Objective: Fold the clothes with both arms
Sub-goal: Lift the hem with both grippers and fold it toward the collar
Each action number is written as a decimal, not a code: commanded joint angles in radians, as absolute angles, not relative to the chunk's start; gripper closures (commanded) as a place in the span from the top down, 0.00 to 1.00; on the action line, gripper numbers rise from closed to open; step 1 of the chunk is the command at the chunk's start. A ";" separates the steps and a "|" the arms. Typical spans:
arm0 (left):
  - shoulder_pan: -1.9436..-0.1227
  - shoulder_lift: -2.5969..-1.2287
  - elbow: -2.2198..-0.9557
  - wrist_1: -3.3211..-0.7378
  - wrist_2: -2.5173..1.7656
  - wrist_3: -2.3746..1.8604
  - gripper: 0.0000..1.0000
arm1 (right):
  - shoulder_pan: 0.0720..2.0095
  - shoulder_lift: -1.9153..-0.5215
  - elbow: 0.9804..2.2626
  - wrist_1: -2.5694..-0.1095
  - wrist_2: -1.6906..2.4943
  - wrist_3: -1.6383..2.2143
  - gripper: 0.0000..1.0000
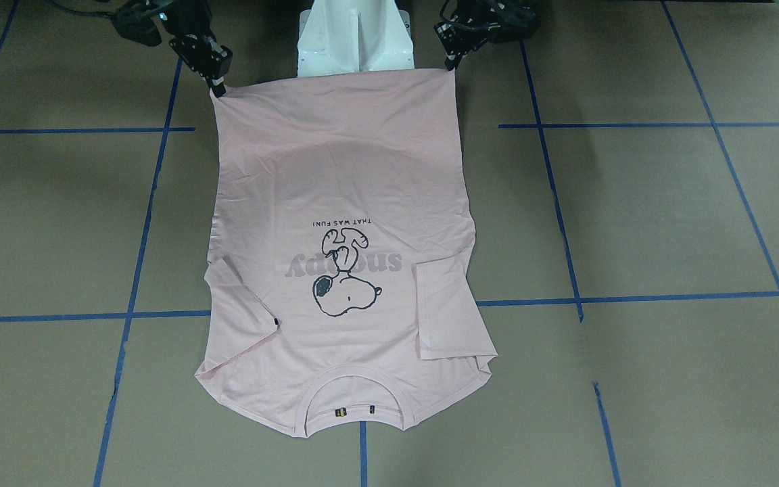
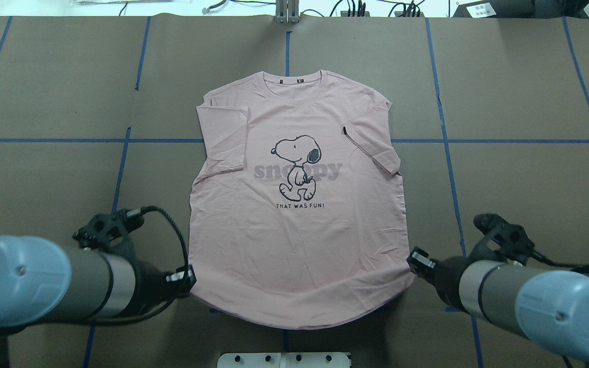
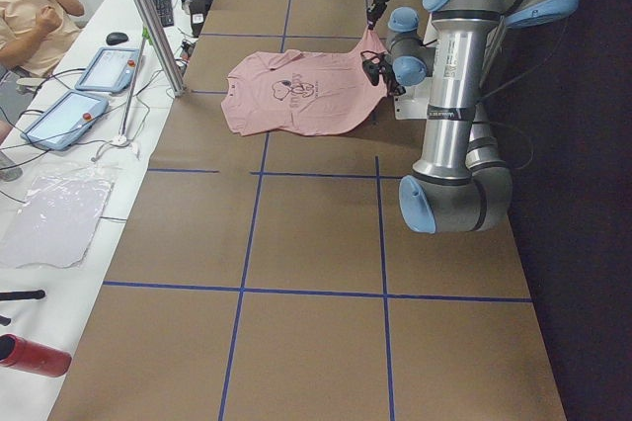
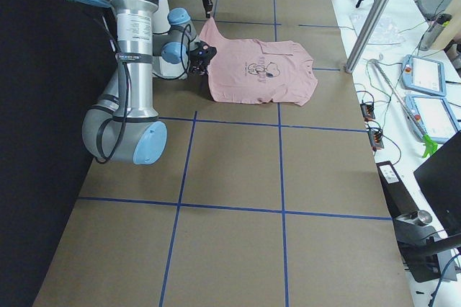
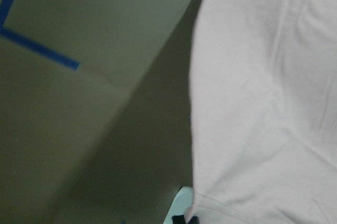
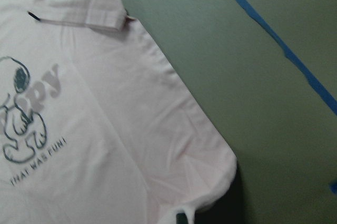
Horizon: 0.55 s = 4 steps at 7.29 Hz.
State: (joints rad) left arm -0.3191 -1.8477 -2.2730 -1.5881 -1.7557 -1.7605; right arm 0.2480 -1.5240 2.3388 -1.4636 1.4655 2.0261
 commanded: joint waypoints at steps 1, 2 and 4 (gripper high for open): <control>-0.524 -2.006 -2.018 -1.626 -1.756 -1.573 0.00 | 0.473 -1.274 2.071 -1.466 1.521 1.825 0.00; -0.594 -2.008 -1.891 -1.737 -1.756 -1.533 0.00 | 0.567 -1.173 1.911 -1.465 1.567 1.743 0.00; -0.698 -2.054 -1.639 -1.995 -1.718 -1.487 0.00 | 0.690 -1.076 1.723 -1.457 1.569 1.610 0.00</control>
